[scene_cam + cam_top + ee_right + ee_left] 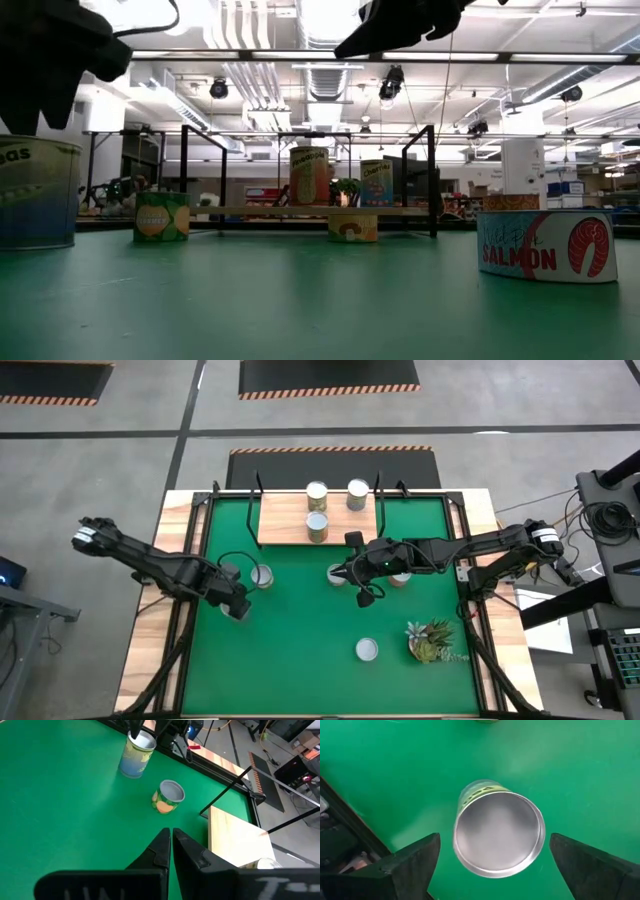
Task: Pick and place cans onto a shelf
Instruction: Put the canned peas on the shelf
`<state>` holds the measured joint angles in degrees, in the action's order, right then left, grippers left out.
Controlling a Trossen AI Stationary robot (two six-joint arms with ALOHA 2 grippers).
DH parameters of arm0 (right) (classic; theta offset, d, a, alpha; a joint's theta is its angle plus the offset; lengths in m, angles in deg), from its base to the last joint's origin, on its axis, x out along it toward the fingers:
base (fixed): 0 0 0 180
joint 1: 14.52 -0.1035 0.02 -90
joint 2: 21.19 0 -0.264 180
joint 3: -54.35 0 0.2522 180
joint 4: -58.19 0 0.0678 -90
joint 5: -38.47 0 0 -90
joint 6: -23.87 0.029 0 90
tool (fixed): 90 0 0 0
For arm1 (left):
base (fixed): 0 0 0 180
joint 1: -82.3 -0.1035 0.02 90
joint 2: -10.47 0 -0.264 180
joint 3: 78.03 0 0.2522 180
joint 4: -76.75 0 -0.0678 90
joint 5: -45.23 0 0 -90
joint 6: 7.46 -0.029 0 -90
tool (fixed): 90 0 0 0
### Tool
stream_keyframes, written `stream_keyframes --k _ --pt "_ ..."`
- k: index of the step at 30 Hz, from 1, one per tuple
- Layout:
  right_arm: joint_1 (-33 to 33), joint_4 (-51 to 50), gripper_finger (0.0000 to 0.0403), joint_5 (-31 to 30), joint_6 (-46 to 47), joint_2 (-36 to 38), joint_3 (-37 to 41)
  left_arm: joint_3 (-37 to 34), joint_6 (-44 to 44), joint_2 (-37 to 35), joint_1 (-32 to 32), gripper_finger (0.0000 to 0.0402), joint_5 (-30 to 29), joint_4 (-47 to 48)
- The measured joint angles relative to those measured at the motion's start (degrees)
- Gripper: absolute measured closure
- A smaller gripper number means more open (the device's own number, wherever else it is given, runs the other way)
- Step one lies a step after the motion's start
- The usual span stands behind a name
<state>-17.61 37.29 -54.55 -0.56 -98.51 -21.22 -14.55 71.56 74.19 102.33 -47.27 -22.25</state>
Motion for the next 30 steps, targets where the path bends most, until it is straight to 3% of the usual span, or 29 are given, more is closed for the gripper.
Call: stream_keyframes --k 12,21,26,30 --pt "0.0 0.0 0.0394 0.0 0.0 0.0 0.0 -2.3 0.5 5.7 1.9 0.0046 -1.6 -3.4" --pt "0.0 -0.6 0.0394 0.0 0.0 0.0 0.0 0.8 -2.0 10.7 1.9 0.0105 -1.3 -3.5" --pt "0.0 -6.1 0.0394 0.0 0.8 2.2 0.0 5.8 -1.9 12.3 1.4 0.0101 -1.0 -3.4" --pt "0.0 -8.9 0.0394 0.0 2.9 4.9 0.4 14.6 -3.9 15.9 -0.4 0.0089 -1.0 -3.3"
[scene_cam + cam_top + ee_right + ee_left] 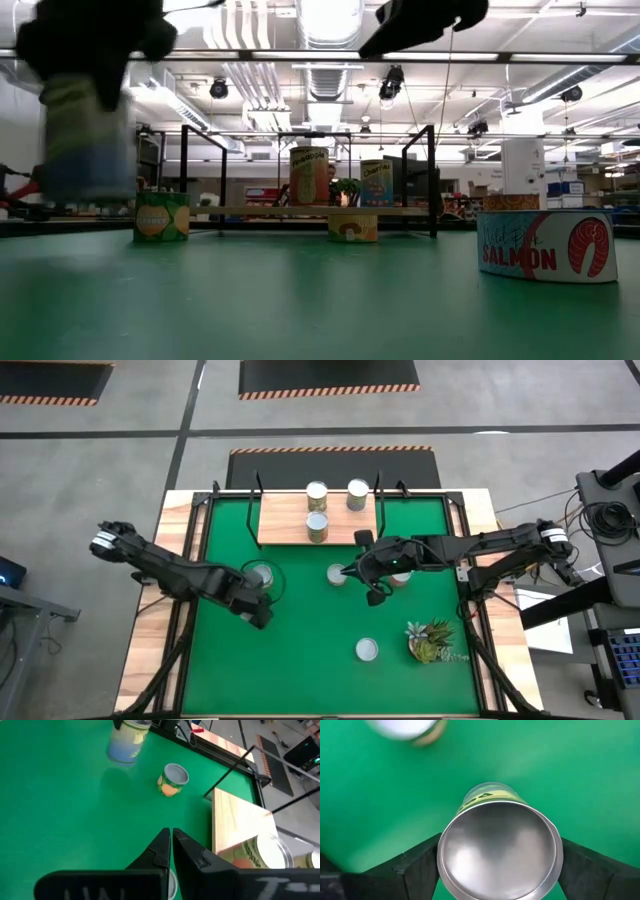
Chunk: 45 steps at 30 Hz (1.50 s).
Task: Pick and place cans onto a shelf
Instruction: Put the canned peas on the shelf
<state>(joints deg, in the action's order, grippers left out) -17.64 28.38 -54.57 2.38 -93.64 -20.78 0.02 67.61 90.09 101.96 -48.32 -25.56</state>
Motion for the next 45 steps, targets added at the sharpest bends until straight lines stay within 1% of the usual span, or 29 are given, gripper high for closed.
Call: stream_keyframes --k 3,8,12,15,18,21,24,30,34,38,43,45 --pt "0.0 0.1 0.0394 0.0 0.3 2.3 2.1 8.9 -5.1 4.8 -1.7 0.0092 -0.5 0.5" --pt "0.0 0.5 0.0394 0.0 1.1 8.3 6.6 24.0 -16.6 12.8 -4.3 0.0096 -1.8 2.4" --pt "0.0 3.5 0.0394 0.1 2.1 13.3 9.9 32.6 -22.9 18.4 -6.4 0.0097 -4.5 7.4" --pt "0.0 5.4 0.0394 0.7 1.8 16.6 12.6 36.1 -26.6 21.3 -8.0 0.0097 -6.0 9.1" --pt "0.0 7.1 0.0394 2.6 0.9 19.8 15.0 38.0 -30.1 23.3 -9.7 0.0097 -7.2 8.7" --pt "-0.3 9.5 0.0394 4.8 -0.1 22.6 16.7 39.6 -33.4 24.3 -11.3 0.0097 -10.1 7.6" --pt "-1.0 10.7 0.0394 5.1 -0.1 24.8 17.6 41.6 -37.4 24.9 -12.9 0.0097 -13.5 4.8" --pt "-2.9 10.9 0.0394 5.1 -1.1 27.2 19.0 47.7 -48.1 27.6 -16.0 0.0097 -15.7 -1.6" --pt "-3.9 10.9 0.0394 5.2 -1.6 28.0 19.1 53.8 -55.5 31.9 -18.0 0.0097 -18.2 -1.9" --pt "-4.3 10.9 0.0394 5.1 -1.6 28.1 19.1 61.3 -62.4 37.9 -19.9 0.0097 -18.4 -0.6" --pt "-4.3 10.4 0.0394 5.0 -1.0 28.1 19.2 70.4 -66.2 45.5 -23.4 0.0097 -18.4 4.7" --pt "-4.3 10.3 0.0394 5.0 -0.7 28.1 19.4 70.1 -66.9 46.9 -24.8 0.0097 -18.5 3.6"
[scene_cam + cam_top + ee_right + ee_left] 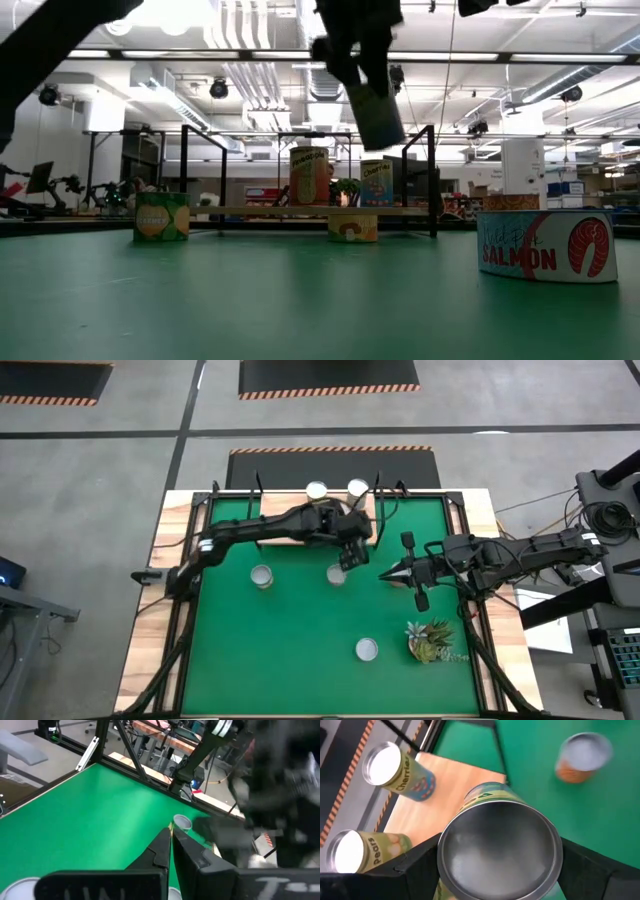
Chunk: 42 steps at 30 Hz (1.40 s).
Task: Pick and place cans onto a shelf
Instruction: Put the canned peas on the shelf
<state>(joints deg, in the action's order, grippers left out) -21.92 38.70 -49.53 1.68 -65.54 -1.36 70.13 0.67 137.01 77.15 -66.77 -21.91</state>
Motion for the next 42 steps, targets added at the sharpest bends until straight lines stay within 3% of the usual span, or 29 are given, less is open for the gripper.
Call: stream_keyframes --k 10,28,38,42 --pt "0.0 0.0 0.0394 0.0 0.1 0.1 0.1 -1.0 -1.1 4.5 -5.4 0.0083 0.0 -4.1" --pt "0.0 -0.7 0.0394 -0.5 0.4 0.1 0.1 0.1 -6.9 6.3 -7.1 0.0073 0.1 -11.9" --pt "0.0 -2.9 0.0394 -1.0 2.9 0.1 0.1 -1.0 -15.1 2.1 -1.5 0.0094 2.0 -2.8" --pt "0.0 -3.6 0.0394 -6.2 4.7 0.0 0.1 -8.1 -15.5 -3.2 1.1 0.0125 1.6 -2.6"
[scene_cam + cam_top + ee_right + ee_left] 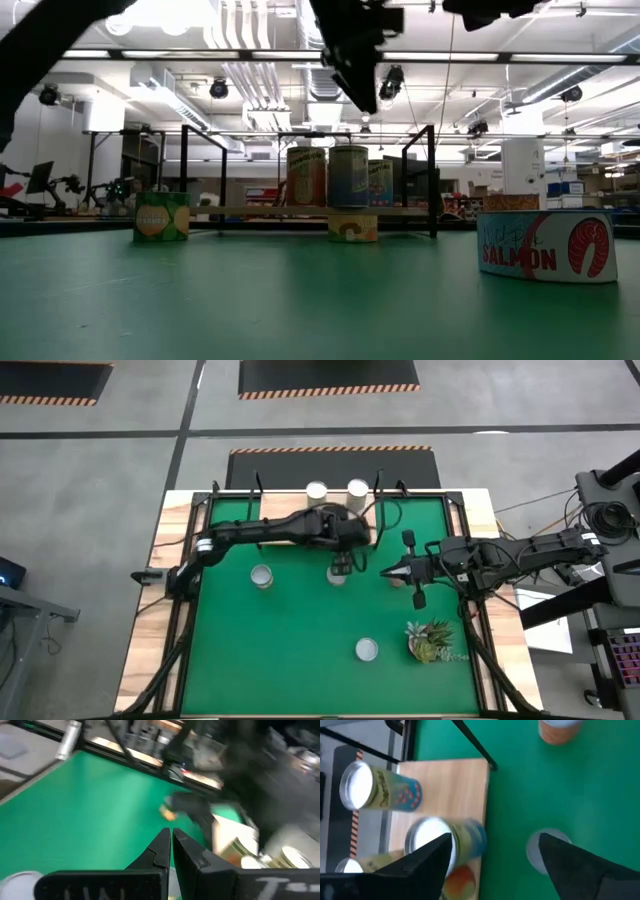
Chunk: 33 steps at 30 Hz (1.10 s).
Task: Pick and place cans onto a shelf
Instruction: Put the canned peas on the shelf
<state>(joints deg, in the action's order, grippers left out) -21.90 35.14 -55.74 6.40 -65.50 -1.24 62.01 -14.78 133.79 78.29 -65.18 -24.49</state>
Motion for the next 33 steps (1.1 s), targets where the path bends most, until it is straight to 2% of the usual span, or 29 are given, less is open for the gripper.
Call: stream_keyframes --k 4,8,12,17,21,24,28,31,33 --pt "0.0 -1.0 0.0394 -4.0 1.5 -0.3 0.0 -18.9 2.1 -12.3 1.9 0.0157 -0.8 -11.6" --pt "0.2 2.2 0.0394 -7.6 2.1 -2.1 0.0 -40.1 2.1 -24.2 4.3 0.0181 -1.3 -31.8" --pt "1.1 7.1 0.0394 -14.6 4.6 -5.7 -0.5 -55.6 1.8 -32.4 5.8 0.0203 -1.6 -49.7" --pt "5.2 4.7 0.0394 -17.9 5.4 -12.3 -6.7 -70.3 1.8 -35.6 6.0 0.0243 -1.9 -71.9" --pt "10.9 -7.1 0.0394 -17.6 2.7 -19.2 -16.7 -78.6 1.0 -34.8 6.1 0.029 -2.5 -88.7" --pt "17.3 -16.2 0.0394 -12.1 0.1 -25.4 -25.3 -82.3 0.4 -33.0 6.1 0.0333 -5.0 -95.9" --pt "26.7 -22.2 0.0394 3.4 -5.4 -34.0 -34.5 -83.3 0.5 -29.7 5.9 0.039 -6.0 -100.6" --pt "32.4 -23.9 0.0394 13.3 -9.9 -40.0 -39.9 -83.0 0.7 -26.0 5.5 0.0394 -8.8 -102.7" --pt "35.3 -23.8 0.0394 17.5 -12.0 -43.7 -43.0 -81.9 0.7 -23.5 4.9 0.0395 -10.4 -103.8"
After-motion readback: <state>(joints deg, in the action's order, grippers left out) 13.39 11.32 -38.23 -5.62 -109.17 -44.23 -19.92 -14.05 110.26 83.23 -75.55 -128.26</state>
